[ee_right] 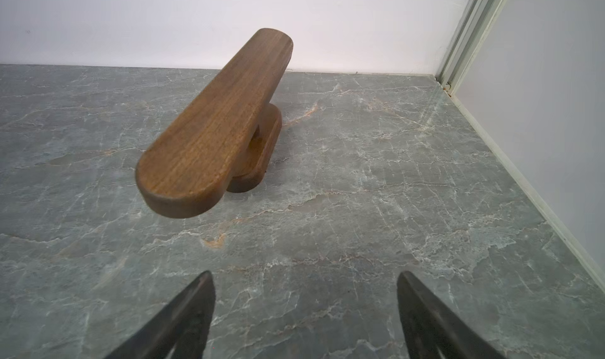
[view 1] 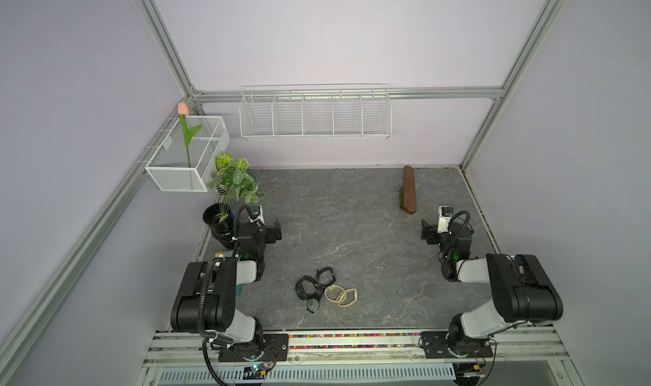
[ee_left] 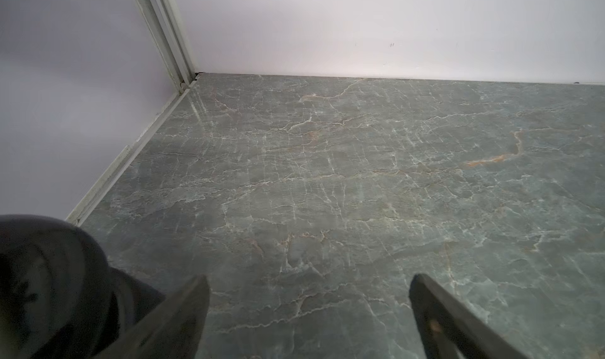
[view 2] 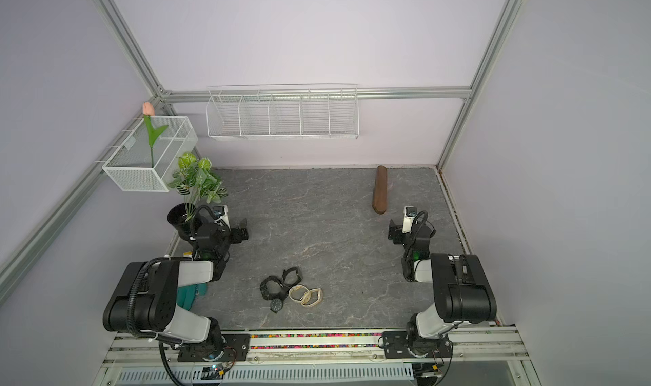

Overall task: Place watch on stand
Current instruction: Adjust the stand at the center of the board.

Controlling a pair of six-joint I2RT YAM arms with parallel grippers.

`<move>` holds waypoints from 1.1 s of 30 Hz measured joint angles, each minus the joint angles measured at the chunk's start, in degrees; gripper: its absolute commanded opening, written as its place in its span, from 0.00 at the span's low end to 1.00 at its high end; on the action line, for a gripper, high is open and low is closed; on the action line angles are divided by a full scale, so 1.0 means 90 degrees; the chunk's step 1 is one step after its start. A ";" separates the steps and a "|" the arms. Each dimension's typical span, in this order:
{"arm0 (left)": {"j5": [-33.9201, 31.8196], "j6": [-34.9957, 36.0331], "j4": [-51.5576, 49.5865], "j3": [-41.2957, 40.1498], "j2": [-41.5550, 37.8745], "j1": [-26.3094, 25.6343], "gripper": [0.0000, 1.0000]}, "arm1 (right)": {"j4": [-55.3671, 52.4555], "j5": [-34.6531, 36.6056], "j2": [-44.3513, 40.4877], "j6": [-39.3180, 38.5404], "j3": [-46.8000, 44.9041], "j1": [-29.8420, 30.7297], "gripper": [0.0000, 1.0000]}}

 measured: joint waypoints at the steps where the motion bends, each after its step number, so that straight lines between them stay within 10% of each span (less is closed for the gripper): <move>1: 0.0000 0.0000 0.0000 0.0000 0.0000 0.0000 0.98 | 0.0000 0.0000 0.0000 0.0000 0.0000 0.0000 0.88; 33: 0.0226 0.0187 -0.0551 -0.0046 -0.0950 -0.0083 0.98 | 0.0440 0.0024 -0.0474 -0.0202 -0.0634 0.0226 0.88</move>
